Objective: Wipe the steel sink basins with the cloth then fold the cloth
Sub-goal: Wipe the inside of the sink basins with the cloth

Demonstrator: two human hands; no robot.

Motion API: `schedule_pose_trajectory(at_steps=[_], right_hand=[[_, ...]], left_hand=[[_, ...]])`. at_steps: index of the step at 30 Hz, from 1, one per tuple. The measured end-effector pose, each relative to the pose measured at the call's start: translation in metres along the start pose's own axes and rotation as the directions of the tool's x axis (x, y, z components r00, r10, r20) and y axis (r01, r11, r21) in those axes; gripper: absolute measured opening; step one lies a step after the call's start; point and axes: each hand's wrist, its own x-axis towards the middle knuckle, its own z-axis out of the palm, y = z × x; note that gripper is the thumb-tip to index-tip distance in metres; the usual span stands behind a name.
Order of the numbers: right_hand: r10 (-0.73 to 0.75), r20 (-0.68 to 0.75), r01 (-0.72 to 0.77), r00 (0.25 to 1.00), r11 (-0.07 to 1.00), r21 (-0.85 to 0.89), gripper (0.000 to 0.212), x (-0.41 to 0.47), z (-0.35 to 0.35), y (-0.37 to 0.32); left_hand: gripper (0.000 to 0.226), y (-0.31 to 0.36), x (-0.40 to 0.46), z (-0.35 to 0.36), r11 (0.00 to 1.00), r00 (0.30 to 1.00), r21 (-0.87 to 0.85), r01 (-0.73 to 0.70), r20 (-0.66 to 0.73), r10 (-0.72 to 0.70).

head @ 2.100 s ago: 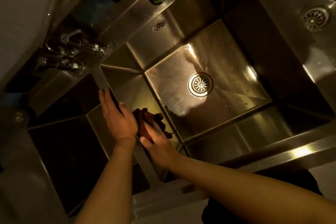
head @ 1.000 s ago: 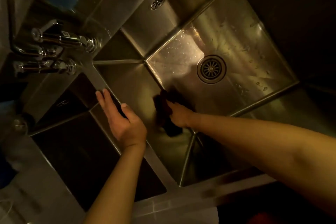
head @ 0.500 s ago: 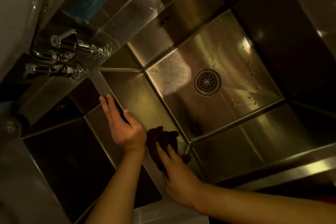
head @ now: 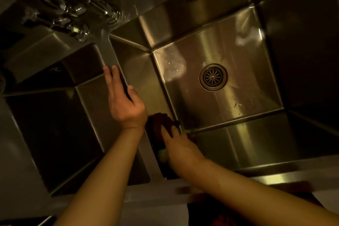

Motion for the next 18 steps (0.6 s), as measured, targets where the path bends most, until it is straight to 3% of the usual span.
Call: schedule_pose_trajectory(at_steps=[5, 8, 10, 14, 18], right_hand=[[0.037, 0.188, 0.01, 0.981, 0.97, -0.244, 0.061, -0.017, -0.037, 0.018], [0.071, 0.353, 0.041, 0.933, 0.953, -0.3, 0.064, -0.03, -0.018, 0.012], [0.091, 0.372, 0.014, 0.924, 0.963, -0.268, 0.067, -0.026, 0.004, 0.01], [0.112, 0.356, -0.102, 0.928, 0.994, -0.047, 0.065, 0.008, 0.014, 0.034], [0.142, 0.372, -0.116, 0.917, 0.989, -0.092, 0.055, 0.03, 0.014, 0.068]], left_hand=[[0.061, 0.0, 0.0, 0.0, 0.999, 1.0, 0.038, 0.014, -0.003, -0.014], [0.061, 0.003, -0.001, -0.001, 0.998, 0.999, 0.064, 0.01, 0.032, -0.012], [0.062, 0.004, -0.001, -0.002, 0.997, 0.999, 0.069, 0.024, 0.041, -0.027], [0.063, 0.006, -0.001, -0.004, 0.997, 0.998, 0.073, 0.036, 0.058, -0.04], [0.065, 0.01, -0.002, -0.006, 0.997, 0.997, 0.067, 0.049, 0.055, -0.053]])
